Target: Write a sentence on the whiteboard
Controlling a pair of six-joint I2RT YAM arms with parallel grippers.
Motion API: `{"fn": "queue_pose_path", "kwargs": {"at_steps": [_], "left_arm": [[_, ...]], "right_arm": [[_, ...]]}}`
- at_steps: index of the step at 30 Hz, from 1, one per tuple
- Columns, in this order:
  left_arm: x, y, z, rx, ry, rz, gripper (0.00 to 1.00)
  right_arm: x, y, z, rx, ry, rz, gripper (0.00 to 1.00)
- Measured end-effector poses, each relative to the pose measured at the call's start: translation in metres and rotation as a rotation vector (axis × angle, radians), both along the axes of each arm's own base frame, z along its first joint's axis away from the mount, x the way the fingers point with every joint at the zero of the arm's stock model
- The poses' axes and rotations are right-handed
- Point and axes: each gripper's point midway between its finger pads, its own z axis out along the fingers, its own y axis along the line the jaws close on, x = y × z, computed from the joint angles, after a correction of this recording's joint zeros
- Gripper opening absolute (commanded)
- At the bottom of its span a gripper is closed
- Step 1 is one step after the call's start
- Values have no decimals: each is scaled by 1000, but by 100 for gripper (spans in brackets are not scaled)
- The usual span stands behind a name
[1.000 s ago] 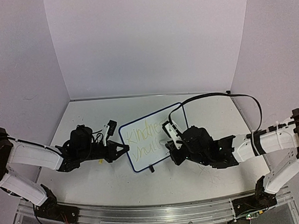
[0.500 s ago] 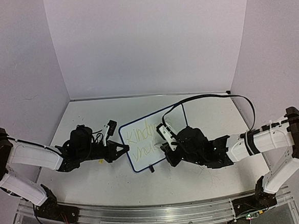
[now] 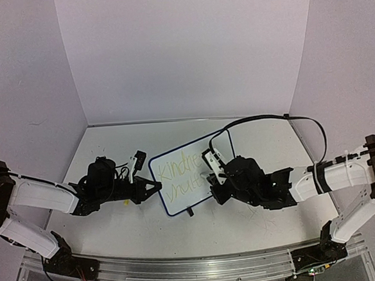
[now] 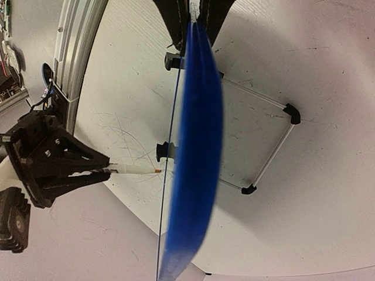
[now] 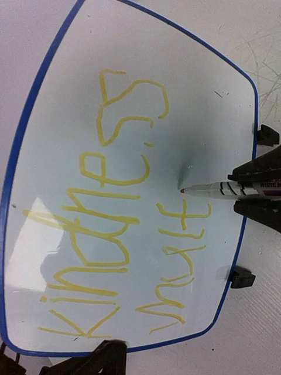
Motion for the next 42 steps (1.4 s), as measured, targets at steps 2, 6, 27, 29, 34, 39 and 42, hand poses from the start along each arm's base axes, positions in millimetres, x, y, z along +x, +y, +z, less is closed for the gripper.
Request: {"fn": "queue_pose_path", "kwargs": {"at_steps": [2,6,27,29,34,39,42], "left_arm": [[0,0,0,0,0,0,0],[0,0,0,0,0,0,0],[0,0,0,1,2,1,0],[0,0,0,1,2,1,0],[0,0,0,1,1,1,0],[0,0,0,0,1,0,0],[0,0,0,0,1,0,0]], "right_arm": [[-4,-3,14,48,-7,21,0],[-3,1,35,117,-20,46,0],[10,5,0,30,15,17,0],[11,5,0,26,12,9,0],[10,3,0,18,12,0,0],[6,-1,11,44,8,11,0],[6,-1,18,61,0,13,0]]}}
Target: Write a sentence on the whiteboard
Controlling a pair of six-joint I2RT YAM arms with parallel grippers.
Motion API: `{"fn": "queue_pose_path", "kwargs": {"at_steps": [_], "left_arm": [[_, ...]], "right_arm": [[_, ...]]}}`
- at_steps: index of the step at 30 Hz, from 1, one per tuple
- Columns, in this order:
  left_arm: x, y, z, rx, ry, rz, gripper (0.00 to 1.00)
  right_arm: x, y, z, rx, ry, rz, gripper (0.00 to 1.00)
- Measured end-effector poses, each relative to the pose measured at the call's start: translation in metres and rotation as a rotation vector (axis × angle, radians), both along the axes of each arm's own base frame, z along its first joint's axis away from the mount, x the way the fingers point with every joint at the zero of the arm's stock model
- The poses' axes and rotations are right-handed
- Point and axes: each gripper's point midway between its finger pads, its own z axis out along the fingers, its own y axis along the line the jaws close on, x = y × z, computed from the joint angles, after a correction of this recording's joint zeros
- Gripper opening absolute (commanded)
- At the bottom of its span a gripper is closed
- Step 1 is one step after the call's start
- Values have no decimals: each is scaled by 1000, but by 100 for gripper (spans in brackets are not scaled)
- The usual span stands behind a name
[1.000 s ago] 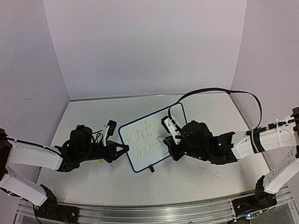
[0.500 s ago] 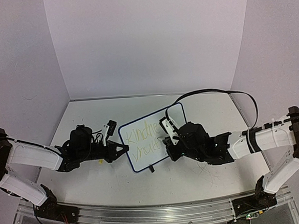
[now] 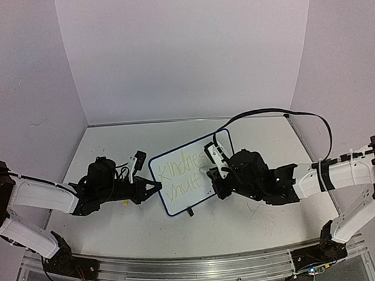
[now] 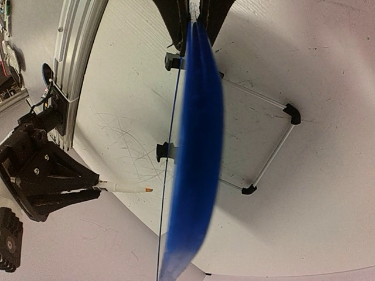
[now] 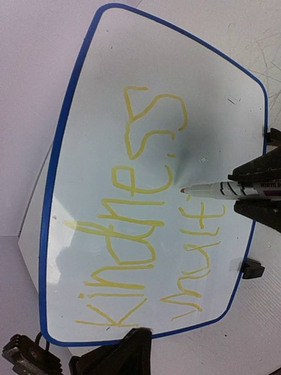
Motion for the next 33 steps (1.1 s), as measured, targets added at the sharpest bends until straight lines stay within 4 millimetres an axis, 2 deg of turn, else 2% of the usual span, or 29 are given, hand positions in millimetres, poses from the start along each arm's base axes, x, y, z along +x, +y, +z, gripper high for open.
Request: {"fn": "queue_pose_path", "kwargs": {"at_steps": [18,33], "left_arm": [[0,0,0,0,0,0,0],[0,0,0,1,1,1,0]], "right_arm": [[-1,2,-27,-56,43,7,0],[-2,1,-31,-52,62,-6,0]]}}
